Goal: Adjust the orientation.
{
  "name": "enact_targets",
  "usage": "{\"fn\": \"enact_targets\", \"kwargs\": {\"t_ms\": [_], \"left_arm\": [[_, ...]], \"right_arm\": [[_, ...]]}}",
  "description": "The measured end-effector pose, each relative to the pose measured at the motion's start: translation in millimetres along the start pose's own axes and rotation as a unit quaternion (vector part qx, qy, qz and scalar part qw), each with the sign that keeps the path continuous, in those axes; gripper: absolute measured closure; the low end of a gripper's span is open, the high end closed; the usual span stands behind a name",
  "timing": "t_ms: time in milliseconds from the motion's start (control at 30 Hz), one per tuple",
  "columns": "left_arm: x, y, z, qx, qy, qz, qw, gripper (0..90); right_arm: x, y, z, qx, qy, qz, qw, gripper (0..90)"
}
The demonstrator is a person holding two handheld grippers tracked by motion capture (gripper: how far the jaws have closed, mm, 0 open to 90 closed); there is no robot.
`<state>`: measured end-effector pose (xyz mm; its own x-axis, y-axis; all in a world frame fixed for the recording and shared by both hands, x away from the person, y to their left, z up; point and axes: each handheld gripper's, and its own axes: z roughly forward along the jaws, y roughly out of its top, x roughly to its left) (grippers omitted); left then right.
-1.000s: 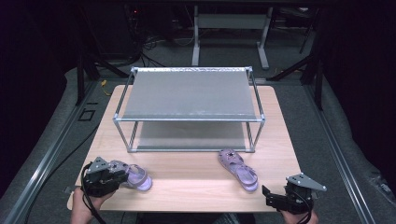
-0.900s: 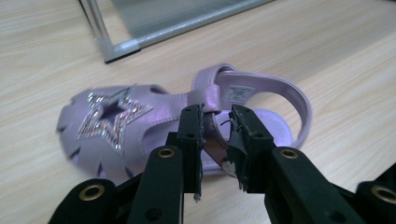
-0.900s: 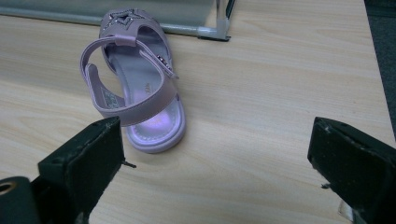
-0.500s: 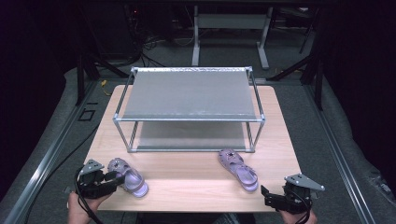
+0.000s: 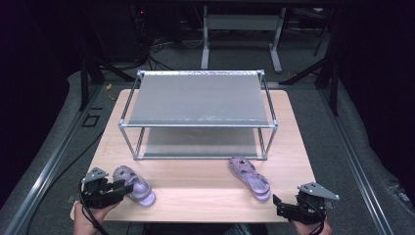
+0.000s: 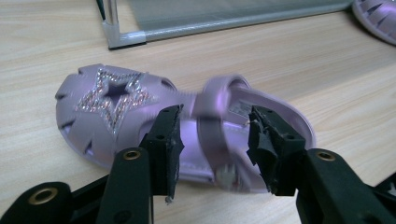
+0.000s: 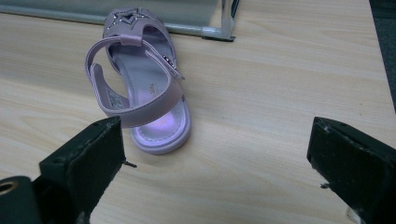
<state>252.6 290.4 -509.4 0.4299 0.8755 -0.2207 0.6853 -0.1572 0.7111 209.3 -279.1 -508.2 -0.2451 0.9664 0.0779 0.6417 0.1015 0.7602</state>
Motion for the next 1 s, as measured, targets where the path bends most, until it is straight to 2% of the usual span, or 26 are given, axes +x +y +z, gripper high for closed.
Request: {"fn": "enact_targets", "kwargs": {"t_ms": [133,267,300,333,400,567,633,667,700,733,867,1000], "left_arm": [[-1.4,-0.3,10.4,0.016,0.006,0.001,0.9999,53.8],[-2.4,-2.8,10.3,0.018,0.011,0.0,0.9998,55.8],[-0.8,-5.5,9.4,0.019,0.003,-0.003,0.9998,56.8],[-0.8,-5.5,9.4,0.019,0.003,-0.003,0.9998,62.7],[-0.1,-7.4,10.2,0.022,-0.006,-0.002,0.9997,65.1],[-4.3,-3.6,12.5,0.019,0.005,0.009,0.9998,68.2],[-6.5,-2.5,13.0,0.018,0.017,0.02,0.9995,69.8],[-9.8,-1.5,13.4,0.02,0.03,0.032,0.9988,71.3],[-9.8,-1.5,13.4,0.02,0.03,0.032,0.9988,71.7],[-13.2,-0.4,13.0,0.014,0.034,0.045,0.9983,72.9],[-17.5,2.5,12.9,0.013,0.029,0.065,0.9974,75.9],[-20.4,6.7,15.6,0.021,0.02,0.091,0.9954,76.8]], "right_arm": [[-0.3,0.1,-0.7,-0.001,-0.001,0.0,1.0,3.5],[-0.6,0.4,-1.9,0.0,0.0,0.001,1.0,3.7],[-0.4,0.3,-1.4,-0.001,-0.001,0.001,1.0,3.7],[-0.1,0.3,-1.2,0.0,0.0,0.0,1.0,3.7],[0.6,0.1,-0.3,-0.001,0.0,0.0,1.0,3.8],[0.3,0.3,-1.1,0.001,-0.002,0.0,1.0,3.9],[-0.1,0.2,-1.0,-0.004,-0.004,0.001,1.0,3.9],[-0.9,0.2,-2.0,-0.002,-0.005,0.003,1.0,3.9],[-0.9,0.2,-2.0,-0.002,-0.005,0.003,1.0,3.9],[-1.5,0.0,-1.8,-0.003,-0.005,0.001,1.0,3.9],[-1.7,-0.1,-1.6,-0.003,-0.006,0.0,1.0,3.9],[-2.1,-0.2,-2.0,-0.003,-0.006,0.001,1.0,3.9]]}}
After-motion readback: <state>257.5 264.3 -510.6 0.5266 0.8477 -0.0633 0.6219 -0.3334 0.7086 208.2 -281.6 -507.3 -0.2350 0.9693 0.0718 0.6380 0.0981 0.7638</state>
